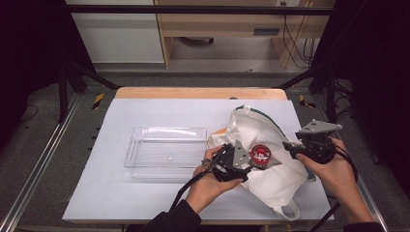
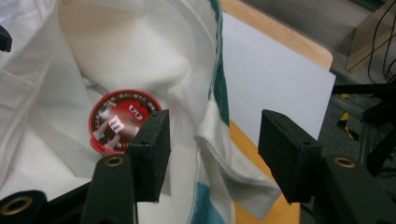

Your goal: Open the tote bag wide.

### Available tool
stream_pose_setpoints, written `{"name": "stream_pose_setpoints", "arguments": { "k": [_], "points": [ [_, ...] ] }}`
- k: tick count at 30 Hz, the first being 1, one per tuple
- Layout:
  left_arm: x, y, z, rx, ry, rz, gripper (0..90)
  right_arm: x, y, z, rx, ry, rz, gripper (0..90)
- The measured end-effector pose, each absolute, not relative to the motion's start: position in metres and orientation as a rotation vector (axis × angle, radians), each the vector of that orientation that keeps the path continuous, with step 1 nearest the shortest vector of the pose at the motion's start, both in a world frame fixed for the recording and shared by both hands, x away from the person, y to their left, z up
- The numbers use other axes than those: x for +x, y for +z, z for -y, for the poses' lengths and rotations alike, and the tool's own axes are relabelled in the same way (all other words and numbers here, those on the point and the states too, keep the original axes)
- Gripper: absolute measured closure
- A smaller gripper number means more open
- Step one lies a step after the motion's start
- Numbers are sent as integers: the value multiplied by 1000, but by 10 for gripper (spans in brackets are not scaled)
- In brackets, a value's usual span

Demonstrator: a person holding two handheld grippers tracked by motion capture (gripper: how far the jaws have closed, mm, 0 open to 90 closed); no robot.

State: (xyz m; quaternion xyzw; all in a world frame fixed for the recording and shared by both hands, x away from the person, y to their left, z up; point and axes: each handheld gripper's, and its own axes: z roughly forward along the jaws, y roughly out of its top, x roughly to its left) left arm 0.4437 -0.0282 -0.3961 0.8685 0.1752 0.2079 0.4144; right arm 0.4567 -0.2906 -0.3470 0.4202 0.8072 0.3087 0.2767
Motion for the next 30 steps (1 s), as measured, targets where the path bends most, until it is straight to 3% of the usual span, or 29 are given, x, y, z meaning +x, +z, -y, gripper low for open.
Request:
{"name": "stream_pose_setpoints", "arguments": {
  "k": [5,7,9,10,12,13,14,15,20,30],
  "points": [
    [440,-405,23,2208,535,-448,390,454,-355,291,1107,788,-2198,651],
    [437,-408,19,2216,528,-444,477,454,-358,294,1104,773,-2193,752],
    [435,-410,16,2228,531,-448,505,455,-358,295,1103,770,-2193,782],
    [435,-411,14,2229,535,-449,562,457,-359,298,1106,755,-2193,813],
    [435,-412,10,2227,524,-461,594,458,-360,299,1108,746,-2194,816],
    [436,-412,8,2223,516,-467,676,462,-361,303,1104,732,-2191,820],
    [437,-412,6,2214,504,-474,676,462,-361,303,1104,732,-2191,820],
    [437,-412,3,2207,490,-476,735,466,-363,308,1124,721,-2175,821],
    [436,-416,-4,2197,482,-453,807,483,-368,322,1169,710,-2123,825],
    [438,-425,-16,2192,440,-446,831,521,-375,334,1246,686,-2053,827]
  ]
}}
